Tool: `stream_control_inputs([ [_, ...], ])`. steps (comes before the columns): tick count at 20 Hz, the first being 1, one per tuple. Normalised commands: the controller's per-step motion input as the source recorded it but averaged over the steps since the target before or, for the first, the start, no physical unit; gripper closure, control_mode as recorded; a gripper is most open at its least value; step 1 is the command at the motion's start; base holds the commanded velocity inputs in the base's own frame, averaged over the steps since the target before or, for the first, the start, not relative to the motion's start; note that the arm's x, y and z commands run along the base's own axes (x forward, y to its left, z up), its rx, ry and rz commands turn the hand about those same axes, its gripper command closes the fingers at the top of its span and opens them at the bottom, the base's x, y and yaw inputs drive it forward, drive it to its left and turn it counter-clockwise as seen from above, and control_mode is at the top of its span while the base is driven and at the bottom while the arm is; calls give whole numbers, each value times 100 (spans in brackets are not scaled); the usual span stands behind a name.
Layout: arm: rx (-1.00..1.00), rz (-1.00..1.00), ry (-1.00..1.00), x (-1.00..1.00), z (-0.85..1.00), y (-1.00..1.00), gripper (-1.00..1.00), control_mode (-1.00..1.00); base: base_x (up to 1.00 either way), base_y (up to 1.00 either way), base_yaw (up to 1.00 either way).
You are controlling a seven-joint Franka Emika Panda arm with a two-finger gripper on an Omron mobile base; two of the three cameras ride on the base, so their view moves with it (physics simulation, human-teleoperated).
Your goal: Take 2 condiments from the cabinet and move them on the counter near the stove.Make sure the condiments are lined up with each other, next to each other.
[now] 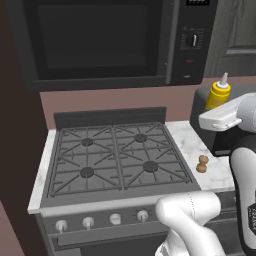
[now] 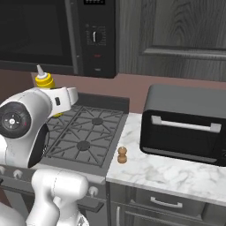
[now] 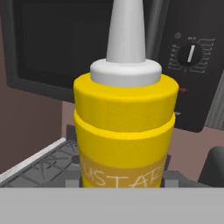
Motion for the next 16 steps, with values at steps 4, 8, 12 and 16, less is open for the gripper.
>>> stream_control_inputs([
  [4,0,0,0,0,0,0,100,100,42,2,-4],
  [8,0,0,0,0,0,0,100,100,8,1,0],
  [12,0,0,0,0,0,0,100,100,1,0,0],
  [16,0,1,0,2,-5,0,100,-100,1,0,0],
])
